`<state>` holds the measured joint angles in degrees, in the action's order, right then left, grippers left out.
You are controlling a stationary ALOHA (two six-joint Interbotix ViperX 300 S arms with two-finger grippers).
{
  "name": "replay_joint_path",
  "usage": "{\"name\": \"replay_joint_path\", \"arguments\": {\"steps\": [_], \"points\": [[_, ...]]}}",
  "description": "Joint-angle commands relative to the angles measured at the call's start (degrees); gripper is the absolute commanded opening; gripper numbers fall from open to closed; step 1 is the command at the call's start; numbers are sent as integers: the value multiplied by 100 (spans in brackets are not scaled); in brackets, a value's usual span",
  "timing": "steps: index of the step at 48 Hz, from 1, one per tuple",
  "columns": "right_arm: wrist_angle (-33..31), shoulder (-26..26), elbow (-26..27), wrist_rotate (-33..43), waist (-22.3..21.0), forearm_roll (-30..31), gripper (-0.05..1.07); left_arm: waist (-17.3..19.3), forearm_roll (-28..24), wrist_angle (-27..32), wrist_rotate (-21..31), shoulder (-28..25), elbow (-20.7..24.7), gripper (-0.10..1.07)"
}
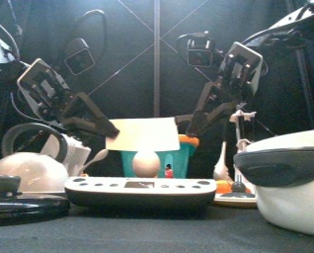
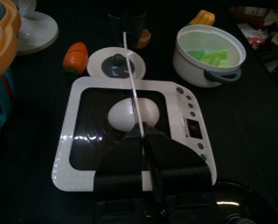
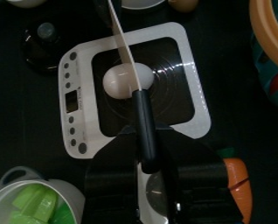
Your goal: Cut egg
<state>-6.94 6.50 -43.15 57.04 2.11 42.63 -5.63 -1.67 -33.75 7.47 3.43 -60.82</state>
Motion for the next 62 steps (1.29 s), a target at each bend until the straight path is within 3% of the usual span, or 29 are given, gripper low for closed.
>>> {"name": "replay_joint_path", "arguments": {"steps": [1, 43, 62], "points": [[-70, 132, 53, 9, -97, -9, 41, -26, -44, 18, -18, 26, -18, 32], [-70, -70, 26, 70, -53, -62, 41, 18, -35, 18, 9, -158, -26, 32], [-70, -308, 53, 79, -44, -132, 41, 18, -26, 396, 0, -343, 79, 31]]}}
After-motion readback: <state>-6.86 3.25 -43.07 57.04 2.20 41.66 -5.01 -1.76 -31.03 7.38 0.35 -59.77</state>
